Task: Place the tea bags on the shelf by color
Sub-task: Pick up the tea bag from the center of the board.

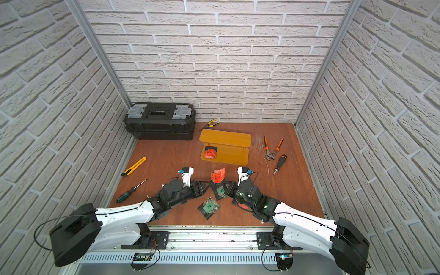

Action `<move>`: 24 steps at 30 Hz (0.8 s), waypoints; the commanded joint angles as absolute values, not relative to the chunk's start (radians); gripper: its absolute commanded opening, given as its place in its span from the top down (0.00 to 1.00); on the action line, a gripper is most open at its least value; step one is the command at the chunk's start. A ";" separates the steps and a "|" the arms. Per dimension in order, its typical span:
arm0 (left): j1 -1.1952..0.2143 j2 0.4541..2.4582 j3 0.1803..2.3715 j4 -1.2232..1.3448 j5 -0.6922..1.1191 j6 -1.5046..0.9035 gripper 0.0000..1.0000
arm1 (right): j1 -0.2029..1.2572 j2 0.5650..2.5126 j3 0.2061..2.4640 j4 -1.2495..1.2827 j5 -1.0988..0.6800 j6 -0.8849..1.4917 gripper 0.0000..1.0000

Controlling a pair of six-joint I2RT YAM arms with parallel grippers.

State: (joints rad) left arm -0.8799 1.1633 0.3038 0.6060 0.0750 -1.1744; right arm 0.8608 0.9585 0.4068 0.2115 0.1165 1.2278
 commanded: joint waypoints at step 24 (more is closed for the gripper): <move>-0.899 1.270 0.370 0.768 0.121 -1.203 0.71 | 0.856 0.962 0.429 0.248 0.150 1.249 0.98</move>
